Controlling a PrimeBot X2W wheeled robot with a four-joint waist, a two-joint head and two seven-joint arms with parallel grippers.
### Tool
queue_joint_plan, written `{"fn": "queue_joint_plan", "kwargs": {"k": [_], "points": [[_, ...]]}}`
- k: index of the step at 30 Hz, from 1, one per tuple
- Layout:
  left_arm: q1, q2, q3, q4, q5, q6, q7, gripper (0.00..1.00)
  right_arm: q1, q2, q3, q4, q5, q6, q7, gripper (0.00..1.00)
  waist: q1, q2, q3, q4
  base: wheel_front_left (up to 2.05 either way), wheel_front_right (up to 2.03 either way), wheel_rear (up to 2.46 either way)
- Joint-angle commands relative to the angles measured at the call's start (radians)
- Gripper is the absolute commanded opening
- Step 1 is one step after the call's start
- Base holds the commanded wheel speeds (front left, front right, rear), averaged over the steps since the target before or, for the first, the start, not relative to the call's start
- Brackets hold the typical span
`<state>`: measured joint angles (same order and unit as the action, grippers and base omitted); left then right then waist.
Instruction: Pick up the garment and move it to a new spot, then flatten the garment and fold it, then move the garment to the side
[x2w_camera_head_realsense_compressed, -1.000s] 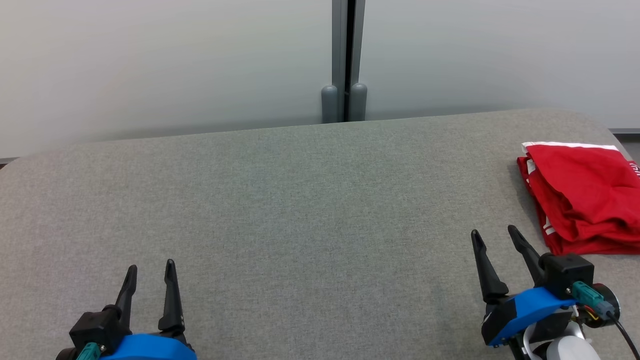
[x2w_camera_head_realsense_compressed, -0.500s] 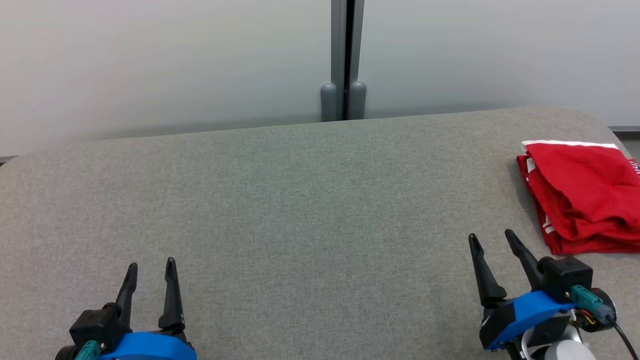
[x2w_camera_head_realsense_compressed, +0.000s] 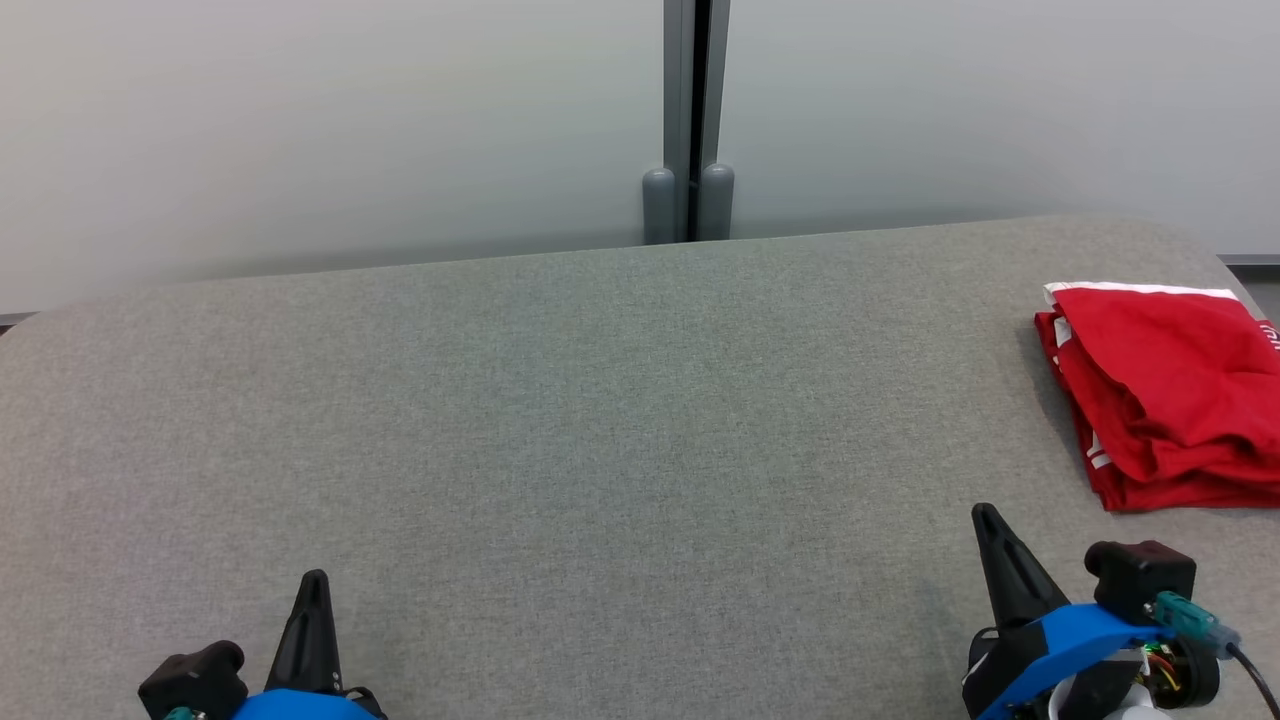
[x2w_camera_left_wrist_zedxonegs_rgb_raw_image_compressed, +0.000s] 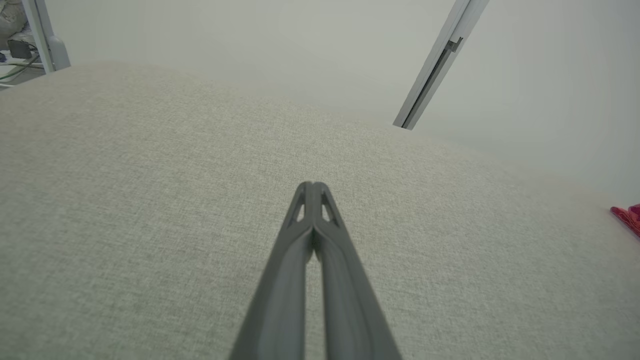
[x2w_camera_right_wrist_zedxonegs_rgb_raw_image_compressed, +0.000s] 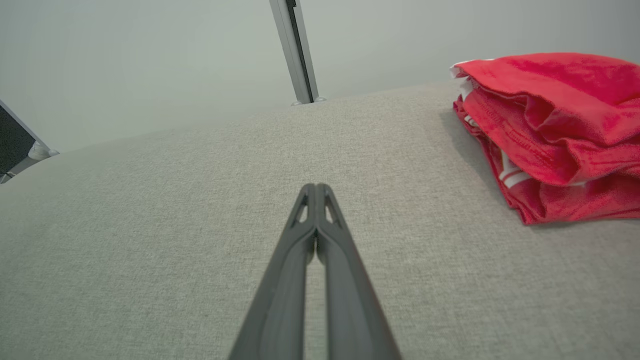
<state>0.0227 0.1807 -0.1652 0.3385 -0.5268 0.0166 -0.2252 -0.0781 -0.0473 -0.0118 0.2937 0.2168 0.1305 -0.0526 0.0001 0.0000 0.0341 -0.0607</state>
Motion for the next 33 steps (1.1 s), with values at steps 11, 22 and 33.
{"fn": "queue_joint_plan", "kwargs": {"k": [11,22,33], "points": [[-0.039,-0.016,0.055,-0.030,-0.180,-0.027,0.054,0.00,-0.016,-0.002,-0.018,-0.027,0.233,0.000,0.026,0.00,0.0000,0.0000,-0.003,0.006,0.00,0.00,0.00],[-0.055,-0.034,0.090,-0.041,-0.322,-0.046,0.099,0.00,-0.019,-0.003,-0.031,-0.032,0.416,0.000,0.048,0.00,0.0000,0.0000,-0.006,0.012,0.00,0.00,0.00],[-0.069,-0.049,0.122,-0.051,-0.448,-0.063,0.138,0.00,-0.023,-0.003,-0.043,-0.036,0.578,0.000,0.068,0.00,0.0000,0.0000,-0.009,0.017,0.00,0.00,0.00]]}}
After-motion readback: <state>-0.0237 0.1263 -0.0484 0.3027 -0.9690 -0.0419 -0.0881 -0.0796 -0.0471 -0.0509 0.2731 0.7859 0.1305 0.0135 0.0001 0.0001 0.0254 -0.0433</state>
